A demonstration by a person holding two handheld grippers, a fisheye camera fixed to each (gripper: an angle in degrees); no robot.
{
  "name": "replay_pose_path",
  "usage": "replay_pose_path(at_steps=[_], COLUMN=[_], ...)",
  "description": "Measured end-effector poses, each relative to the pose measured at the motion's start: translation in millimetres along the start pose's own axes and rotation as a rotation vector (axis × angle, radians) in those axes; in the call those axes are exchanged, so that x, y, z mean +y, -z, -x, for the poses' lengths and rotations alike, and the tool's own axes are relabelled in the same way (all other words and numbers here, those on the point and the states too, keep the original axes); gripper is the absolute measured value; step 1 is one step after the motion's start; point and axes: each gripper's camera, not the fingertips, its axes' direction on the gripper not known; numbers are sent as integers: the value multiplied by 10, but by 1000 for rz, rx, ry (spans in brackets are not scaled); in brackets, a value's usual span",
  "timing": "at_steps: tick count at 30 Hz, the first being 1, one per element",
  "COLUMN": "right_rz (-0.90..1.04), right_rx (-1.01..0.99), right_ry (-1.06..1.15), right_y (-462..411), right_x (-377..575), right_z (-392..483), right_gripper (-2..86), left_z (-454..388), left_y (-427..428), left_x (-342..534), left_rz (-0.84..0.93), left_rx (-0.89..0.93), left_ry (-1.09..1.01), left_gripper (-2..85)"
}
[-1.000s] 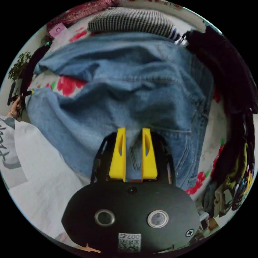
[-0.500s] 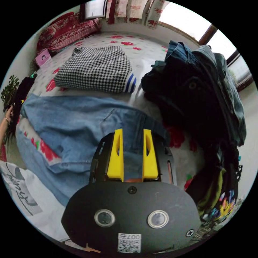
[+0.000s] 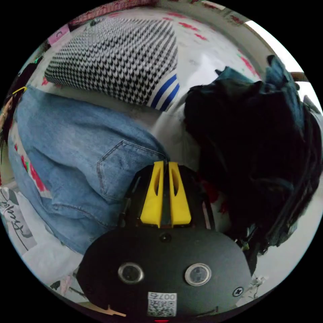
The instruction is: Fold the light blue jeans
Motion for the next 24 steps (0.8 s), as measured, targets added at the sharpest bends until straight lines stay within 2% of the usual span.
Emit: replay_pose_path(at_steps=[4, 7, 11, 15, 18, 21, 24], right_rz=[-246, -399, -533, -471, -305, -122, -138], right_rx=[-52, -17, -44, -51, -126, -248, -329], right_ry=[-84, -106, -126, -92, -102, -213, -320], right_y=[763, 1269, 1695, 1593, 1048, 357, 258], right_x=[650, 1346, 2523, 3409, 3894, 4222, 4549], right_z=[-169, -94, 174, 619, 976, 1174, 1147], right_gripper=[3, 1, 0, 0, 1, 4, 18], left_z=[142, 106, 95, 128, 156, 228, 248], left_y=[914, 1520, 1989, 1852, 1210, 593, 478], left_x=[600, 1273, 2285, 3377, 3997, 4399, 4583], left_rz=[-336, -483, -587, -501, -311, -97, -86], left_rx=[180, 188, 194, 166, 157, 183, 218], left_ry=[35, 12, 28, 166, 334, 504, 561], left_gripper=[-9, -10, -10, -9, -7, -3, -3])
